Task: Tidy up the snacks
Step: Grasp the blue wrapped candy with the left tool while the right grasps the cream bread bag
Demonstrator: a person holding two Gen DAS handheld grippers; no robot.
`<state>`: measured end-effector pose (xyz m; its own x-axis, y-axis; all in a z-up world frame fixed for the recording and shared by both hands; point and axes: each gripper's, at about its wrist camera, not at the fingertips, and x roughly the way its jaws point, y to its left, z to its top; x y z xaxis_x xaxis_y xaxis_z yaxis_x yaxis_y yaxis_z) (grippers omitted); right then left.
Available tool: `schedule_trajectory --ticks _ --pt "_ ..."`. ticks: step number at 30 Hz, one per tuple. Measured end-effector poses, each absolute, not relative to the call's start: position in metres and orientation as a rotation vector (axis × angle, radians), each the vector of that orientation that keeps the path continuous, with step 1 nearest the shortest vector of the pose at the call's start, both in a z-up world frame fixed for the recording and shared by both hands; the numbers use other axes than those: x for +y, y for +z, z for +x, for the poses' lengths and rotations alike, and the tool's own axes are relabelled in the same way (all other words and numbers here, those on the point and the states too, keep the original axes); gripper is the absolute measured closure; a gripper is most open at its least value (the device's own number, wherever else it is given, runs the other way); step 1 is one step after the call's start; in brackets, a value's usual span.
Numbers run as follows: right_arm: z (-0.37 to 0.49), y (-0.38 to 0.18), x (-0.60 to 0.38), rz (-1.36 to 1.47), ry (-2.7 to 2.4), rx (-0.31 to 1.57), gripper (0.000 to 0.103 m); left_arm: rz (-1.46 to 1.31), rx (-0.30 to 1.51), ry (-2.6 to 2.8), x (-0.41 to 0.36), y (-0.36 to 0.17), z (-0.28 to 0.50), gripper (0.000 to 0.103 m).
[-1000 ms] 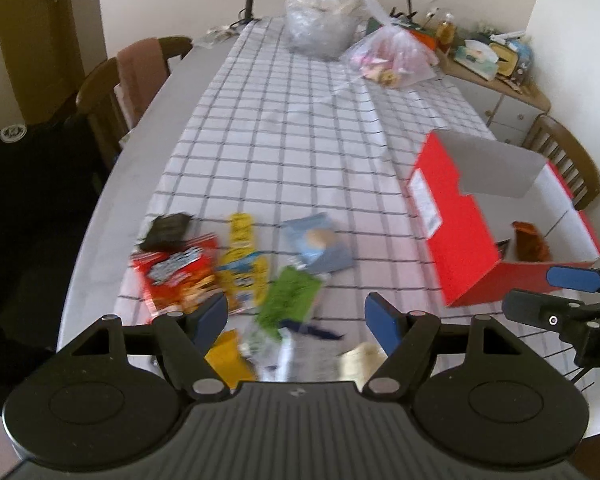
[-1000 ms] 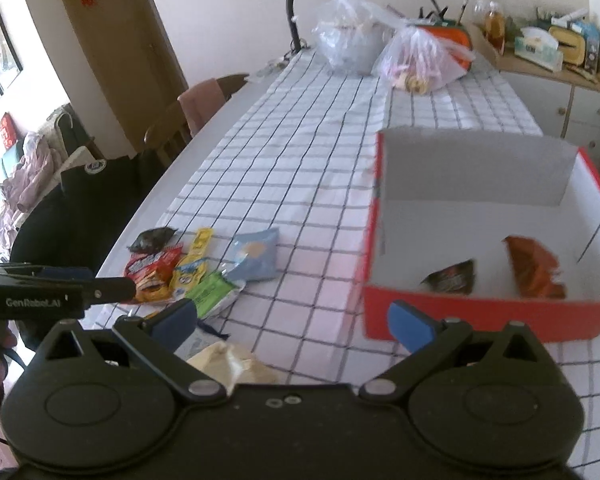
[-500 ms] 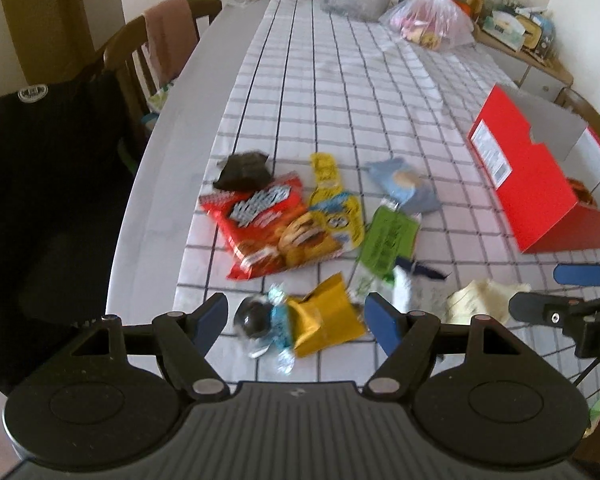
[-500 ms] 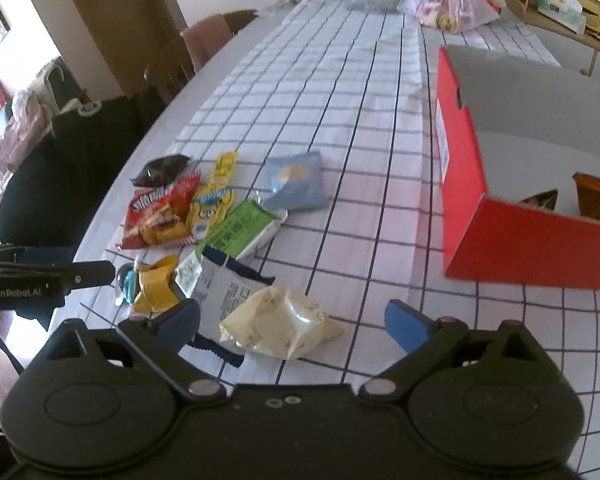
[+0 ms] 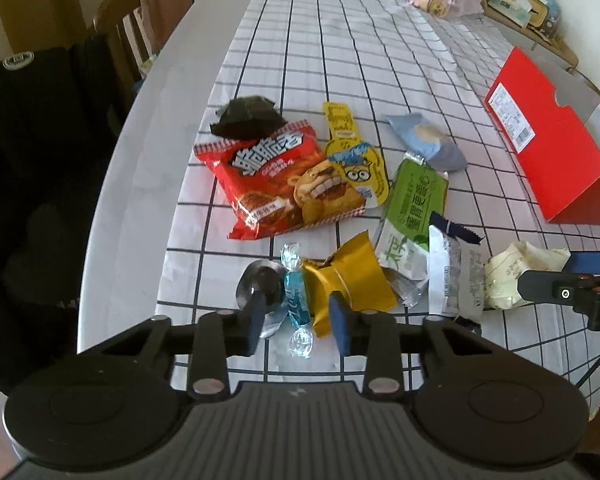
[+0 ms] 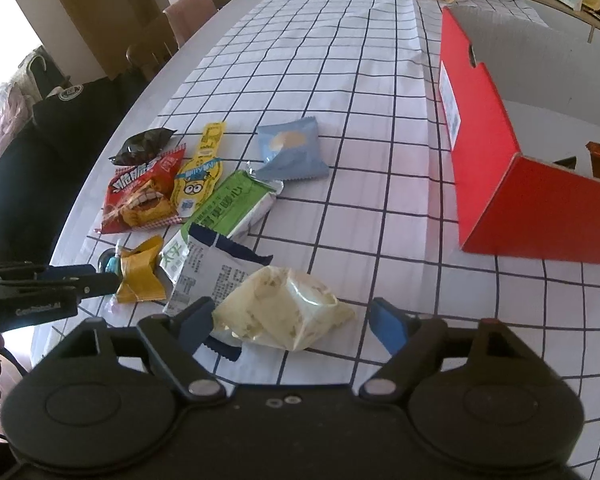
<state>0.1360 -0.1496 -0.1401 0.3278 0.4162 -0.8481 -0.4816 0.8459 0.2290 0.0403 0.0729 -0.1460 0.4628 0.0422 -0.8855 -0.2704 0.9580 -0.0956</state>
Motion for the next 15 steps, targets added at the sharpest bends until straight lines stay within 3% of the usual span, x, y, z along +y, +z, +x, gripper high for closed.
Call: schedule_trajectory --ticks 12,15 --pt "0.1387 -0.1428 -0.1430 -0.081 0.596 1.078 0.028 -0.248 1.090 0.163 0.0721 -0.1534 0.0491 0.078" --pt "0.1391 -0.1416 -0.1422 -0.075 0.607 1.073 0.034 -0.287 1.095 0.160 0.0775 -0.1560 0.0502 0.084"
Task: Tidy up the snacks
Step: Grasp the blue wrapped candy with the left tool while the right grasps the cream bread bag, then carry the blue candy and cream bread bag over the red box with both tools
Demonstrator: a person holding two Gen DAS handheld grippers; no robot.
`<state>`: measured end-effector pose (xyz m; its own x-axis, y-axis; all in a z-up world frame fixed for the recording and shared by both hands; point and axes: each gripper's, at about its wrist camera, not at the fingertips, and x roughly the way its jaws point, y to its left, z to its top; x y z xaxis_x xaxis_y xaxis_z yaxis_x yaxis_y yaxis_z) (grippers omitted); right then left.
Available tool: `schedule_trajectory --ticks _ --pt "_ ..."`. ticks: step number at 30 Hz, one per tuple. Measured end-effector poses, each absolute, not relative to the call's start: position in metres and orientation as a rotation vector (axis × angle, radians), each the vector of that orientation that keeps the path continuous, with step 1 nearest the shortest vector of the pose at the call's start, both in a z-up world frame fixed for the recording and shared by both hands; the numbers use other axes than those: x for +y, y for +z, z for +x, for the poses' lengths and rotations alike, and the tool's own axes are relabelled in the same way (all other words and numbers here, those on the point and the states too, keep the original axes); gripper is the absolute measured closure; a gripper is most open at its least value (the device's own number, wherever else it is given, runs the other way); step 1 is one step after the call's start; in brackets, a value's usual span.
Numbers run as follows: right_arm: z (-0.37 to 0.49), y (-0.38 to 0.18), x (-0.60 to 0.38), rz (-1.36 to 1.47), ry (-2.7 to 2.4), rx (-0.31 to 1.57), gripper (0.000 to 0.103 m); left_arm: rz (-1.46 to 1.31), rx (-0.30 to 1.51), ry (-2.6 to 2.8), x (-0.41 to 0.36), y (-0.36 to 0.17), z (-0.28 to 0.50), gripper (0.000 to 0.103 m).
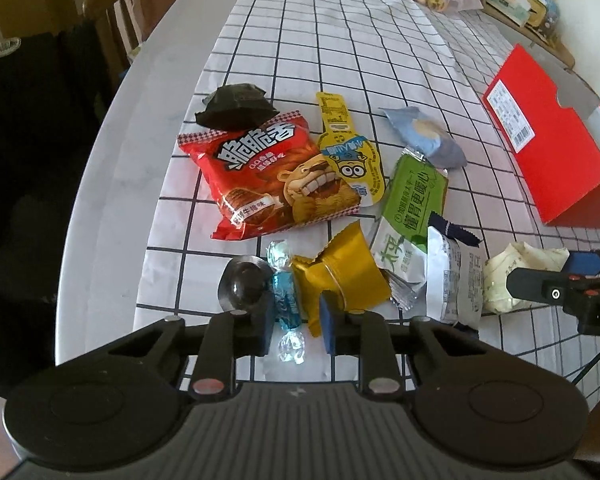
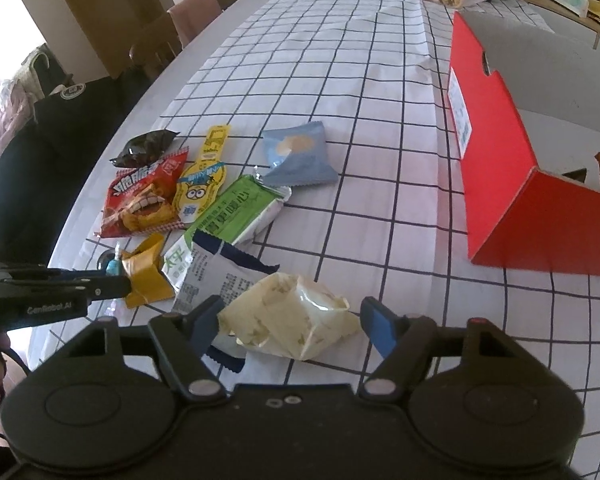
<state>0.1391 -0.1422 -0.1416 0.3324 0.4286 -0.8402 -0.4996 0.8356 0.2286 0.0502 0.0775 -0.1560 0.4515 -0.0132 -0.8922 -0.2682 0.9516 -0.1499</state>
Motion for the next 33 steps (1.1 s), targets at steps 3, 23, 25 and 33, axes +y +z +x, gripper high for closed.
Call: schedule_trajectory --ticks 3,23,25,33 --pt "0.139 -0.140 -0.143 -0.062 0.626 1.063 0.044 -0.302 1.100 0.167 0.080 -0.157 0.051 0.090" --pt "0.131 -0.127 -0.166 -0.046 0.585 1.007 0.070 -0.335 1.068 0.197 0.080 -0.138 0.041 0.092" --pt "0.129 -0.122 -0.170 -0.045 0.580 0.994 0.070 -0.337 1.062 0.197 0.079 -0.134 0.039 0.092" --pt "0.127 -0.096 -0.192 -0.007 0.566 0.931 0.070 -0.327 1.037 0.180 0.070 -0.115 0.037 0.092"
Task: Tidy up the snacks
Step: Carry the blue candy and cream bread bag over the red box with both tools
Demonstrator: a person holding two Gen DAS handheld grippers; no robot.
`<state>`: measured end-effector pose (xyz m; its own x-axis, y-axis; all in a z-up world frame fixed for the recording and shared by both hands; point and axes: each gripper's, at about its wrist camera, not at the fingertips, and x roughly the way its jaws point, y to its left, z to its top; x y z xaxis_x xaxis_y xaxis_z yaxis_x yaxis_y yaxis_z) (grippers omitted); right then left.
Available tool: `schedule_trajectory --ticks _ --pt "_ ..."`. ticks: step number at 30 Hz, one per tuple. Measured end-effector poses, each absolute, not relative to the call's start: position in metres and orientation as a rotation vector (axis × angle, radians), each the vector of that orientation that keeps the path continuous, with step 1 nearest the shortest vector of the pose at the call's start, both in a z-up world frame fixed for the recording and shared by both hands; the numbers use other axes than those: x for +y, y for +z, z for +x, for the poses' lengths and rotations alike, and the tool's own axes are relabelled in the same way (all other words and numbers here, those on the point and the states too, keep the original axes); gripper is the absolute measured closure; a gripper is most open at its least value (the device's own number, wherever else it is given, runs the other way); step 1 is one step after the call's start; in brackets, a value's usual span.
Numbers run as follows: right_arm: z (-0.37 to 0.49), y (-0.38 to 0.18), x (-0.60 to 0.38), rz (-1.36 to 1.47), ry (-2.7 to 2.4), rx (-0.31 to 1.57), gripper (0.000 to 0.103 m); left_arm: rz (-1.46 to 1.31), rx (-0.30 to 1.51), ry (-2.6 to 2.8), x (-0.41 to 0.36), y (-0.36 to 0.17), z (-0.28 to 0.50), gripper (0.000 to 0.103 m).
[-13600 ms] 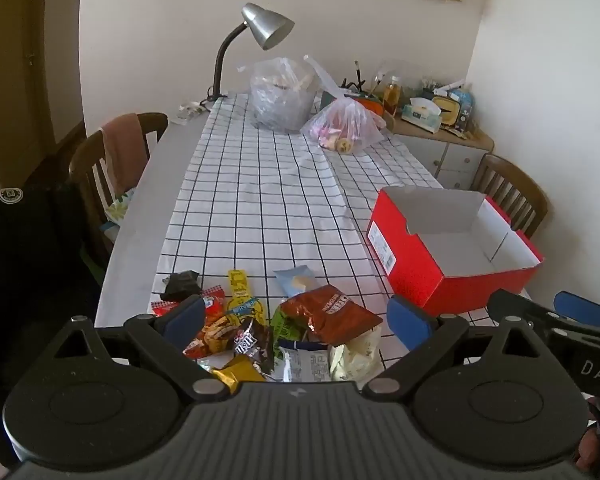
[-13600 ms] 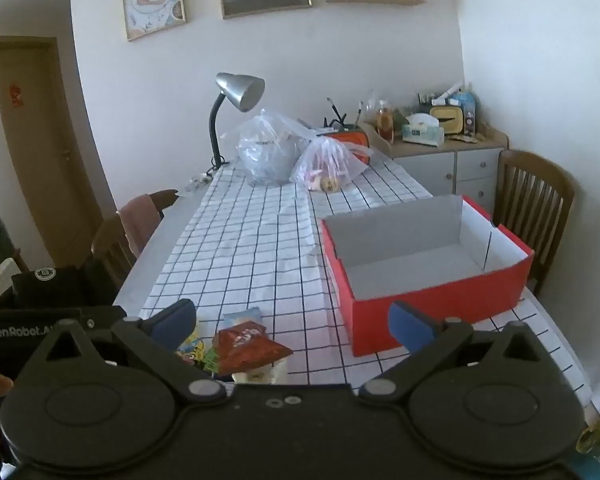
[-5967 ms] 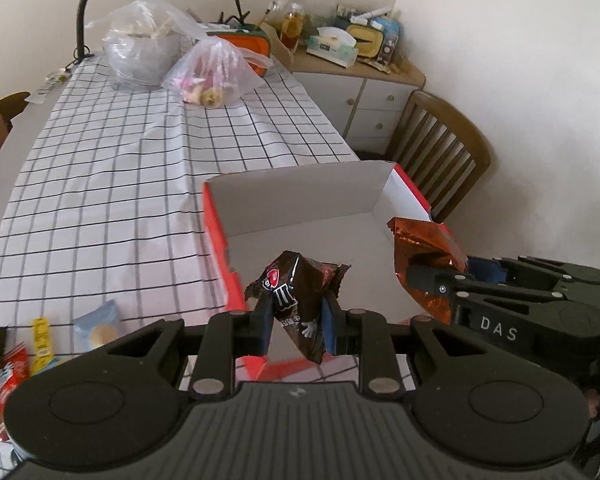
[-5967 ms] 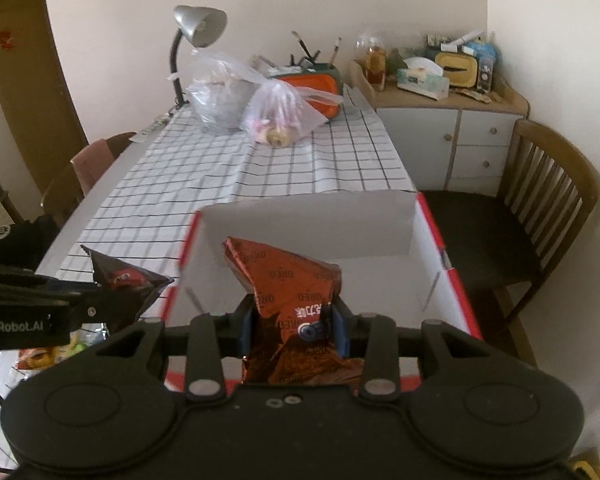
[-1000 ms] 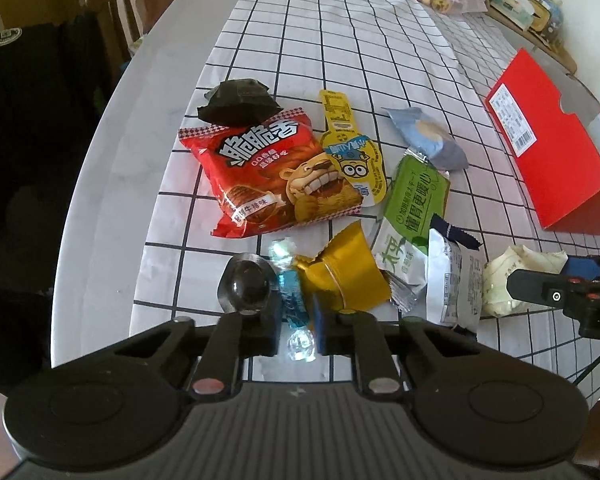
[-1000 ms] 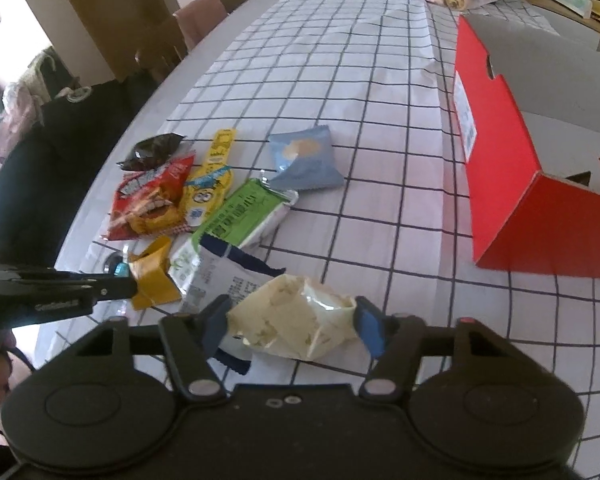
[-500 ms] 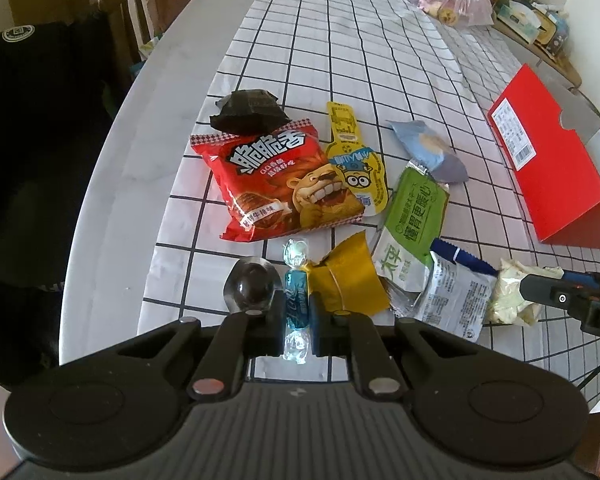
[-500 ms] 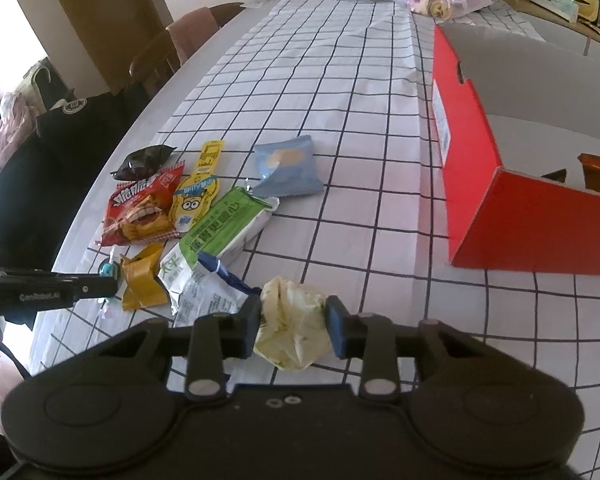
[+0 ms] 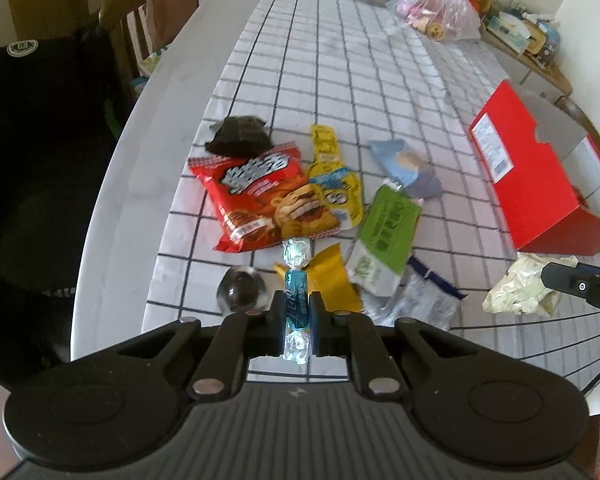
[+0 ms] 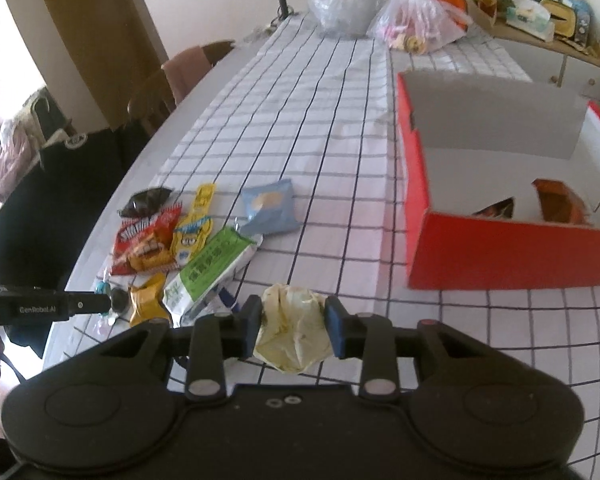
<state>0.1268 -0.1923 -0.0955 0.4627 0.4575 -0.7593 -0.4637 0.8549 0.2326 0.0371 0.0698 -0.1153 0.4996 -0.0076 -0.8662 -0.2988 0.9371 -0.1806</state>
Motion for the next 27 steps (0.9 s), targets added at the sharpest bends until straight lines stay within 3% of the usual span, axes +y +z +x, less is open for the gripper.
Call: schedule_trajectory --ticks 27 --pt "0.183 -0.023 -0.324 0.121 0.450 0.724 0.070 -0.185 0.900 -0.076 -0.082 -0.021 0.134 0.092"
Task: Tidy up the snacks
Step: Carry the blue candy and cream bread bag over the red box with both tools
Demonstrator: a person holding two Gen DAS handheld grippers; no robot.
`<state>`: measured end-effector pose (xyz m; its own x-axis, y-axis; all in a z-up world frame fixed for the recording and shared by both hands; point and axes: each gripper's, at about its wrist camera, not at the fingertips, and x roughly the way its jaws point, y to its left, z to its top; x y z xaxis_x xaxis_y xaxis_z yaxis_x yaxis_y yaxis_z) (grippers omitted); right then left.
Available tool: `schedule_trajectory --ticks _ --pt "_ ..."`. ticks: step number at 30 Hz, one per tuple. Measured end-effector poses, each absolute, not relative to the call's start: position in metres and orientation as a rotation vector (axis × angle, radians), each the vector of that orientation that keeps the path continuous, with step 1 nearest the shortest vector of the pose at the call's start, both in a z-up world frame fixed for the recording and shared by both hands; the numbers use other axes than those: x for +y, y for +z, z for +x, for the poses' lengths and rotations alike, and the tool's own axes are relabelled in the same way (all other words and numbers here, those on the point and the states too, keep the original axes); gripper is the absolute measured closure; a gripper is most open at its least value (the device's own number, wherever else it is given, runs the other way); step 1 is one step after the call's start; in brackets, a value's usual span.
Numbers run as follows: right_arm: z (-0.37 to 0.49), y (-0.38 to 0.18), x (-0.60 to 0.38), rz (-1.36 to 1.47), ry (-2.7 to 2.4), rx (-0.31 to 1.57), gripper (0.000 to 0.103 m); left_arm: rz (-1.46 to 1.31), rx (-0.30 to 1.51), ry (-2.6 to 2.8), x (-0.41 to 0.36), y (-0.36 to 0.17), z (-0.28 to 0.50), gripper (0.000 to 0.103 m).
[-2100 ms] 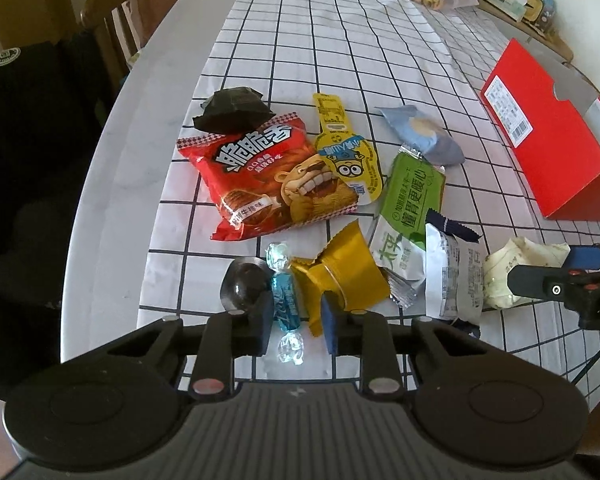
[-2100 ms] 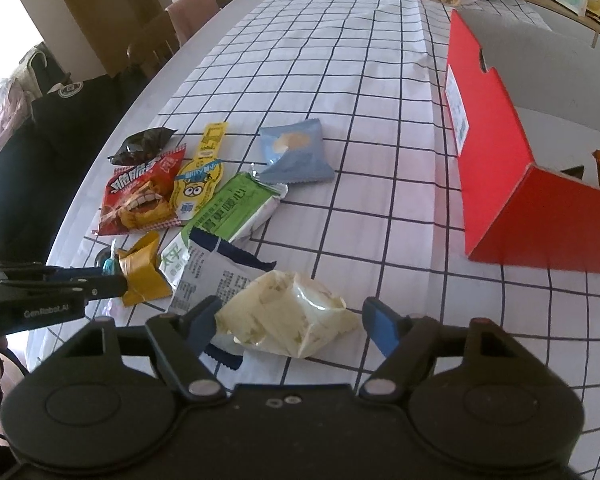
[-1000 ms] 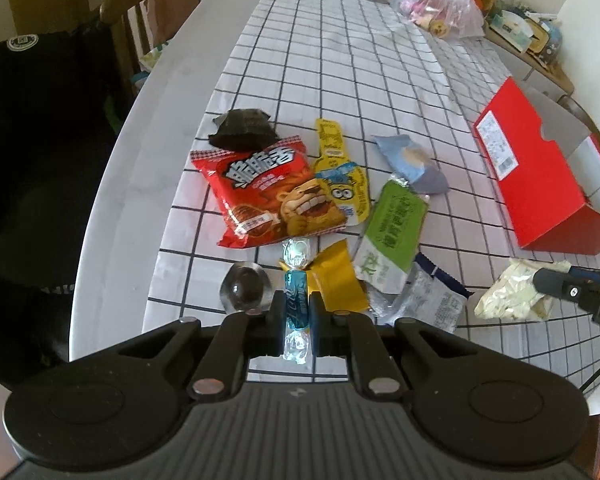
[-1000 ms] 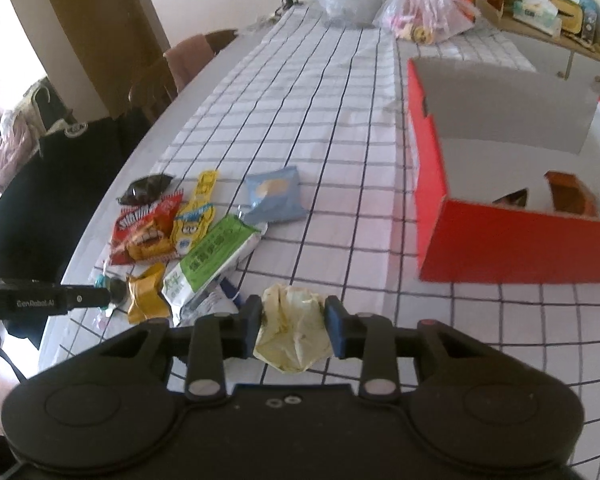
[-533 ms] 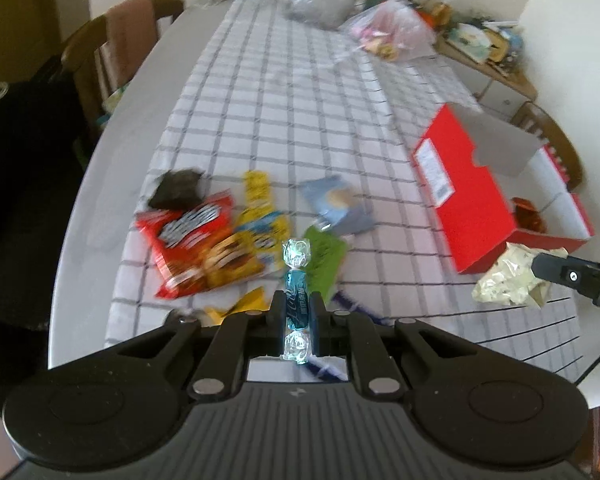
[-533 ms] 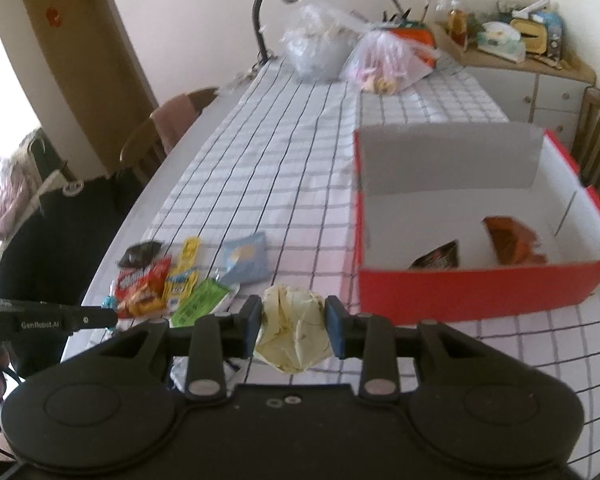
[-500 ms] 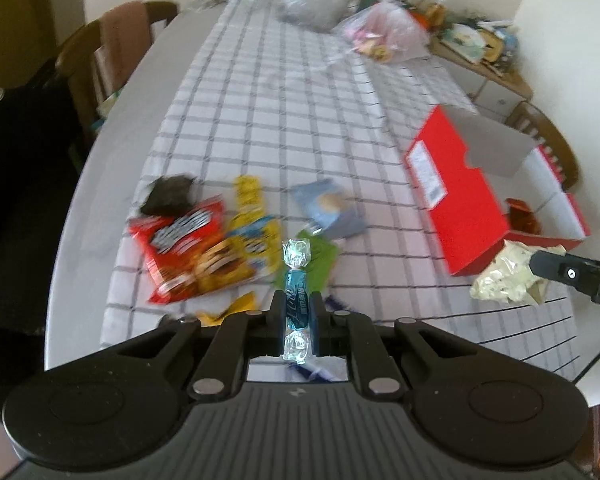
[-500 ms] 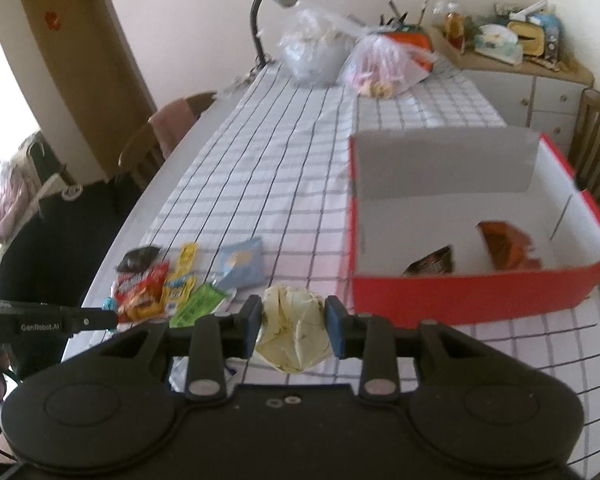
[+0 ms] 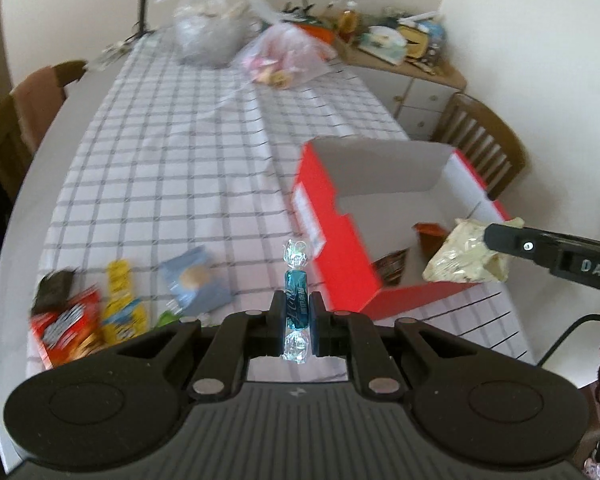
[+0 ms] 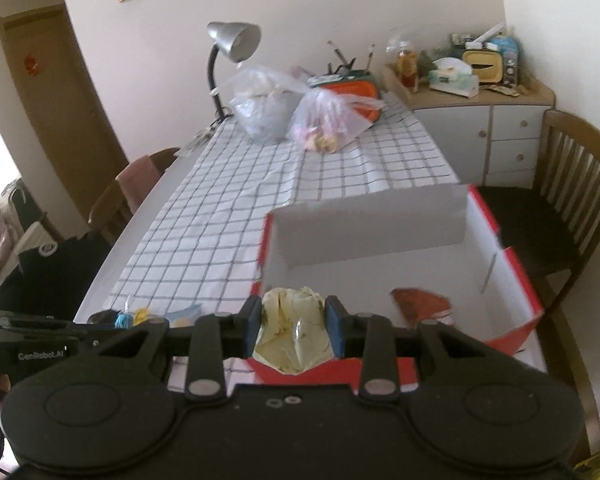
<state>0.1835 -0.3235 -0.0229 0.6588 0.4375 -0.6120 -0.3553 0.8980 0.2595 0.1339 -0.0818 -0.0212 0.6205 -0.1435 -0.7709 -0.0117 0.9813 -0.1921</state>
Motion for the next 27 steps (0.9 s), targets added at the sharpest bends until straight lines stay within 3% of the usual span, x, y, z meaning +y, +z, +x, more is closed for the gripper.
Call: schedule_trajectory --ticks 14,27 --pt "0.254 -0.045 -0.392 0.133 0.360 0.746 0.070 -0.134 0.950 -0.129 -0.174 -0.032 0.224 0.092" --pt "0.324 -0.076 -0.401 0.120 0.373 0.839 0.070 -0.118 1.059 -0.071 -0.206 -0.069 0.295 0.092"
